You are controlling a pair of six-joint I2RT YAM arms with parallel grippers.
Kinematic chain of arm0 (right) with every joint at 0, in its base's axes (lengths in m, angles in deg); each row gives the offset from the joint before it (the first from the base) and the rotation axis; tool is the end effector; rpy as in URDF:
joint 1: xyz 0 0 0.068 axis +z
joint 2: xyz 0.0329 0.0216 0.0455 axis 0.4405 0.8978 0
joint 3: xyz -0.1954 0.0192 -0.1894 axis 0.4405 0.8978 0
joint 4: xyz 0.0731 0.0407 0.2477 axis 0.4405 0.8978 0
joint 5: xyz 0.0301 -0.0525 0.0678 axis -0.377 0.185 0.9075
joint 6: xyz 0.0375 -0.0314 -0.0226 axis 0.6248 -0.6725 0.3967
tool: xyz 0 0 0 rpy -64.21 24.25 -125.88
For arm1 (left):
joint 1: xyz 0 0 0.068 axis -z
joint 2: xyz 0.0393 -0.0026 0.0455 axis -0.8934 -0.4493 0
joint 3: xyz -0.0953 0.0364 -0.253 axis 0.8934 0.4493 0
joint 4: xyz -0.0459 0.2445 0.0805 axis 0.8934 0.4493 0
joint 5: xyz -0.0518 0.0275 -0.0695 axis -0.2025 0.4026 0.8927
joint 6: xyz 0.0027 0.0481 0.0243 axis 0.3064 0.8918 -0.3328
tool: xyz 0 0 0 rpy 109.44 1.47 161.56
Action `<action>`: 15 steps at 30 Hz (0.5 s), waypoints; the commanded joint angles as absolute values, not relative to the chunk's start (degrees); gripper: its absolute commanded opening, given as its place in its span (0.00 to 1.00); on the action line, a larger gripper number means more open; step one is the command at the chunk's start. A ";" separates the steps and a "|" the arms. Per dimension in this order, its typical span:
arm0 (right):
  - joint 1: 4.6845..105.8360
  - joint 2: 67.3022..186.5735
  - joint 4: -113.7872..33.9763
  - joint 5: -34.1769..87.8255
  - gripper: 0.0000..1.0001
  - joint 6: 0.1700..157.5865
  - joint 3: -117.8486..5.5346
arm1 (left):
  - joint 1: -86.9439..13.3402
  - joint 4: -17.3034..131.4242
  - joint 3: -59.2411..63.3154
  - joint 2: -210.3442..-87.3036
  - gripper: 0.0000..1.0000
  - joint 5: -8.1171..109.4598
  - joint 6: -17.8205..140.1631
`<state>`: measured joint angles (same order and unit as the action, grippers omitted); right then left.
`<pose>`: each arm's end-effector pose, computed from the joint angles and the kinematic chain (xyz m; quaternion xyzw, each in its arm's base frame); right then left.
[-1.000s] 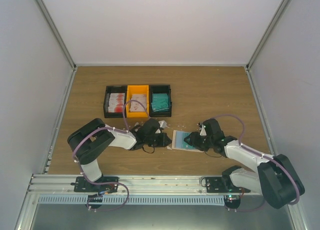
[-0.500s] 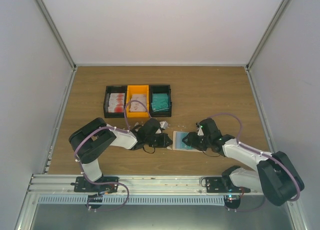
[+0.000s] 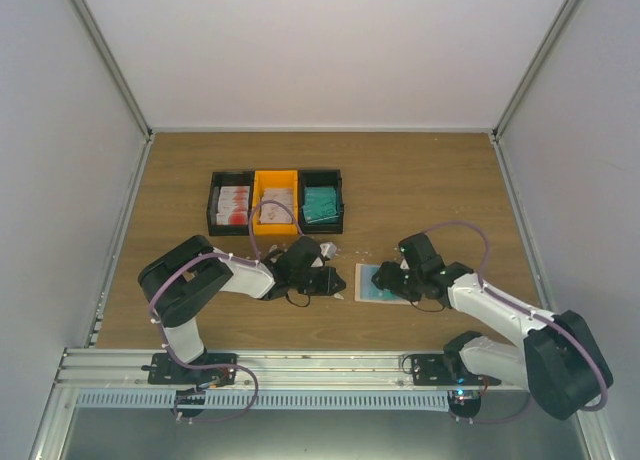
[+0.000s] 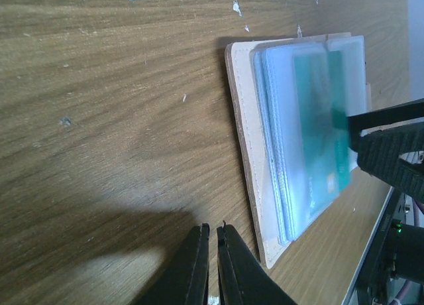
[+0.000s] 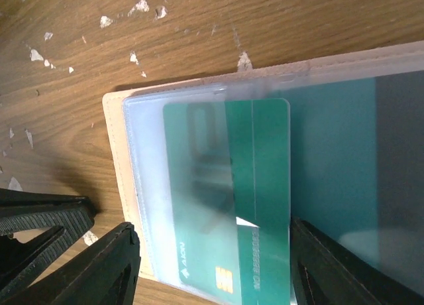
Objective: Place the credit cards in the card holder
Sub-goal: Insert the credit card into the card holder.
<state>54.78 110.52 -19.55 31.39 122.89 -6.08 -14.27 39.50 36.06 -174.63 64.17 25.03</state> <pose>0.1626 0.0973 0.1499 0.1578 0.9479 0.2432 0.1319 0.1957 -0.2454 0.1076 0.0849 0.9010 -0.4055 0.1284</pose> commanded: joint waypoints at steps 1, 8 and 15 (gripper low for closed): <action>55.79 108.49 -13.25 25.32 0.64 122.57 -8.87 | -13.82 41.32 35.60 -175.83 0.10 63.94 26.57; 56.36 107.77 -8.59 19.28 0.66 121.90 -11.24 | -13.82 41.72 35.13 -175.92 0.11 63.82 26.54; 56.70 109.98 -10.66 21.23 0.43 119.87 -11.49 | -13.82 42.22 34.07 -176.31 0.11 64.33 27.00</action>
<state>56.09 108.66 -10.74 22.04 121.12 -10.46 -14.27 40.92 35.03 -174.84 64.34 25.81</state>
